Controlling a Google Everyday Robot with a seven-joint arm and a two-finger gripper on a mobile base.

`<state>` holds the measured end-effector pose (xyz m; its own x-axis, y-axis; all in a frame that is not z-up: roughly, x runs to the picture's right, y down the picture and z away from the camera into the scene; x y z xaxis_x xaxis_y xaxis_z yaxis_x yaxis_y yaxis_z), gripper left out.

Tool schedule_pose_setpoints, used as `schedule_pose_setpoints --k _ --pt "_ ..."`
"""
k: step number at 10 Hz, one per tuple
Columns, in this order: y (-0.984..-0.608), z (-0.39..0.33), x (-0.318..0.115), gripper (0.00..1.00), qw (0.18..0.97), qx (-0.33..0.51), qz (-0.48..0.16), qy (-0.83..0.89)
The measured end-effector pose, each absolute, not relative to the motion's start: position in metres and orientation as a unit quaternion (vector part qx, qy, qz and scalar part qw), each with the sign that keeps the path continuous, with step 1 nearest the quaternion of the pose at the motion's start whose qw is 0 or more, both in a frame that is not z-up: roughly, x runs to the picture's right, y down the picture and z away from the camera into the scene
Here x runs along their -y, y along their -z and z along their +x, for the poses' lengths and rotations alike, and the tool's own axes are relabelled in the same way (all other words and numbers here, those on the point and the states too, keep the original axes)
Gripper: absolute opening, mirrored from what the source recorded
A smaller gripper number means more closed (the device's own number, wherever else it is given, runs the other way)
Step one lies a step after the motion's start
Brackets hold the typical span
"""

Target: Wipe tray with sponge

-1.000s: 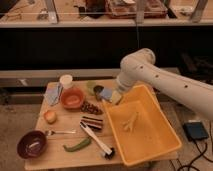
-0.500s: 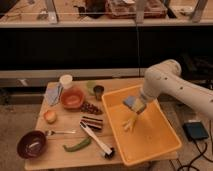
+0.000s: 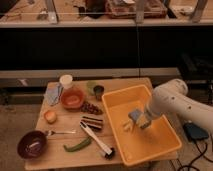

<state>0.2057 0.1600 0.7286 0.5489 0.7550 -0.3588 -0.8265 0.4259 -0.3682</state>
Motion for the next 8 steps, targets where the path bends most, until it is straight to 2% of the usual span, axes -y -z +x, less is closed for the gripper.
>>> schedule_pose_setpoints --k 4,8 --pt "-0.717 0.167 -0.216 0.0 0.833 -0.011 -0.25 -0.493" --pt "-0.717 0.162 -0.221 0.0 0.833 -0.004 -0.249 -0.494"
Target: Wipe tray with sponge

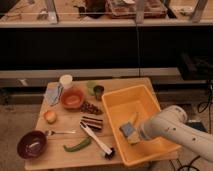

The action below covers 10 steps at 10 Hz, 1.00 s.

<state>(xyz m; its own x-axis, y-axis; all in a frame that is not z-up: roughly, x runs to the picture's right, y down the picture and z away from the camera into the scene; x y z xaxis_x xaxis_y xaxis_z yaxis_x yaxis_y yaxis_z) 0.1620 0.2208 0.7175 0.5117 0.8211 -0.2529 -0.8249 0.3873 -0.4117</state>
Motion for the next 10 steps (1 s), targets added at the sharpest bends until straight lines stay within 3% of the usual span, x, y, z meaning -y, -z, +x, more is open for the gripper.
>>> schedule_pose_setpoints --k 3,7,10 --pt "-0.721 0.164 -0.228 0.0 0.826 -0.004 -0.258 -0.501" --pt "-0.755 0.194 -0.265 0.0 0.81 -0.014 -0.261 -0.525" --pt "-0.76 0.22 -0.262 0.0 0.801 -0.014 -0.246 -0.546"
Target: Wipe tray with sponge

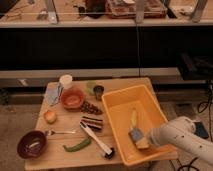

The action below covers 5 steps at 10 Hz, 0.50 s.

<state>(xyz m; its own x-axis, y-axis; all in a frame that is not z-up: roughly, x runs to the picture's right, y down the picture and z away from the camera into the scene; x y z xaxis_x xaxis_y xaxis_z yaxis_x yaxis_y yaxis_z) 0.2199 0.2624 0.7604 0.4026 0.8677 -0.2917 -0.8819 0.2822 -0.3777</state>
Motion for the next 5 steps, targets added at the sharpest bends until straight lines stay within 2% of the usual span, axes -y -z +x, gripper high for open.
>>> schedule_pose_setpoints --k 3,5 --pt "-0.759 0.231 -0.227 0.0 0.801 0.0 -0.212 -0.56" --pt "-0.778 0.223 -0.198 0.0 0.805 0.007 -0.197 -0.559"
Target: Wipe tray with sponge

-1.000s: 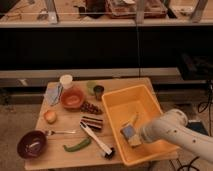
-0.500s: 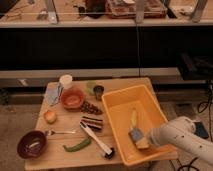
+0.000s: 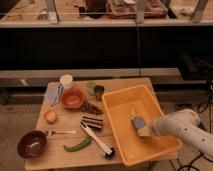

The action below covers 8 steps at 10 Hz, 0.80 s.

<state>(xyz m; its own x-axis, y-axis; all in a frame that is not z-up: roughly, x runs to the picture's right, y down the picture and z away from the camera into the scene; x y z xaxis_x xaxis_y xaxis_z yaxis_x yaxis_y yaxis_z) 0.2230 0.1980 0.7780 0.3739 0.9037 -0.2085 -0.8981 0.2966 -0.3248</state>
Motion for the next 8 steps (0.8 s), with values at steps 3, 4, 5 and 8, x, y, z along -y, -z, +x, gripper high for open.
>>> schedule_pose_setpoints --k 3,4,5,8 --pt "-0.804 0.182 -0.182 0.0 0.812 0.022 -0.198 -0.549" --pt "-0.805 0.167 -0.179 0.0 0.815 0.03 -0.201 -0.543" --pt "-0.805 0.146 -0.18 0.0 0.821 0.04 -0.208 -0.53" --pt "-0.793 0.113 -0.192 0.0 0.833 0.05 -0.225 -0.503"
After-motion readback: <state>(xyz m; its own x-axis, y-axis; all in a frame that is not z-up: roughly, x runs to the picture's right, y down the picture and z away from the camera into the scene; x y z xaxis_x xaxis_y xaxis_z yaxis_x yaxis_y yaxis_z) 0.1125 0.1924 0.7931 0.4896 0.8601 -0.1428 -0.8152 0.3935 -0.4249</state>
